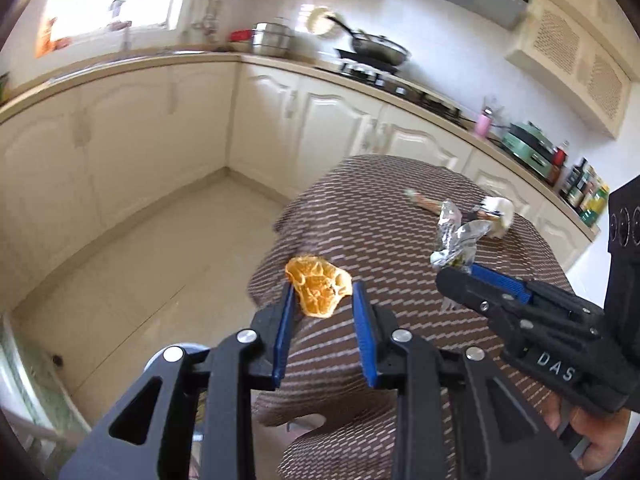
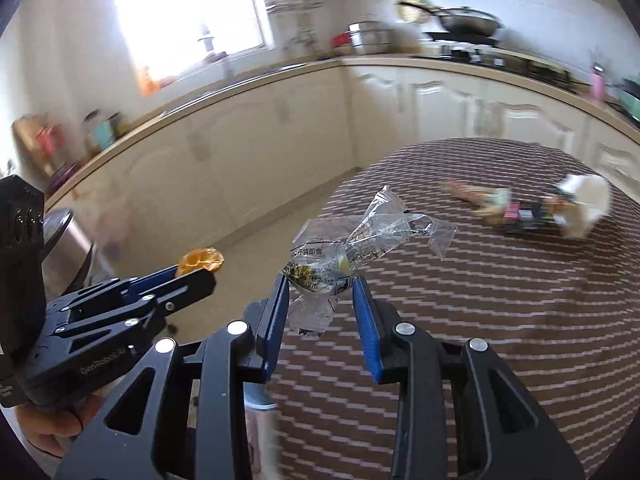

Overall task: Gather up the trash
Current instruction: 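Carry both items over the blue bin and open both tools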

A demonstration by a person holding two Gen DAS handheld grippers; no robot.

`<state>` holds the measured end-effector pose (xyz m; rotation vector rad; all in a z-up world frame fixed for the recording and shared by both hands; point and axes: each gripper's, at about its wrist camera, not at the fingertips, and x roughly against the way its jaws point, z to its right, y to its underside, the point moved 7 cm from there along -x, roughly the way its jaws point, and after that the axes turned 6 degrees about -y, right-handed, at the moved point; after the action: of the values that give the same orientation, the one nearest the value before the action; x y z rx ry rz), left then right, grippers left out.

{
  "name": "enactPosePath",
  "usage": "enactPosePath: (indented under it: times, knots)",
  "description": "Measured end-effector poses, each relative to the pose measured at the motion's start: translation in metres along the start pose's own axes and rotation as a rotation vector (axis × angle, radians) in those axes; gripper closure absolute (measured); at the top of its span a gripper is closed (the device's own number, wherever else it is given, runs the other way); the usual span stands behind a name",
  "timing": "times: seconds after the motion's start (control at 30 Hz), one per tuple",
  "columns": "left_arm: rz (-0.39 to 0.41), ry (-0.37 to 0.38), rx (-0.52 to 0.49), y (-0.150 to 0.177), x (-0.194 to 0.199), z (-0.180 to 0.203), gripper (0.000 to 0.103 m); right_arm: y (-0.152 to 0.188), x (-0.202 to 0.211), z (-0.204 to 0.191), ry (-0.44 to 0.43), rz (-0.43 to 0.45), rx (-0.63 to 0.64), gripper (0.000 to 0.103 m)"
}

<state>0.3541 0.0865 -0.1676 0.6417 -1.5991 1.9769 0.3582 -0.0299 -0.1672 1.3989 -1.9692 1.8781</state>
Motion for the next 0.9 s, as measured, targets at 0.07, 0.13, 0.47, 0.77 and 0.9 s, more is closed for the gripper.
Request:
enactPosePath:
  times: [0.07,0.13,0.47,0.77,0.9]
  knots:
    - [-0.004,-0.02,0.036,0.008,0.005,-0.026,0.075,0.002,-0.014,-0.021,-0.028,-0.013,0.018,0.072]
    - [-0.011,-0.039,0.062,0.014,0.006,-0.046,0.075,0.003,-0.03,-0.039,-0.055,-0.036,0.035,0.072]
    - [-0.139,-0.123,0.202,0.068,-0.028,-0.147,0.075,0.037,-0.11,-0.103,-0.114,-0.177,0.11,0.072]
    - [-0.244,-0.117,0.279,0.097,-0.079,-0.185,0.075,0.068,-0.17,-0.102,-0.09,-0.287,0.12,0.072]
    - [-0.249,-0.107,0.329,0.096,-0.091,-0.197,0.068,0.075,-0.188,-0.1,-0.082,-0.312,0.11,0.072]
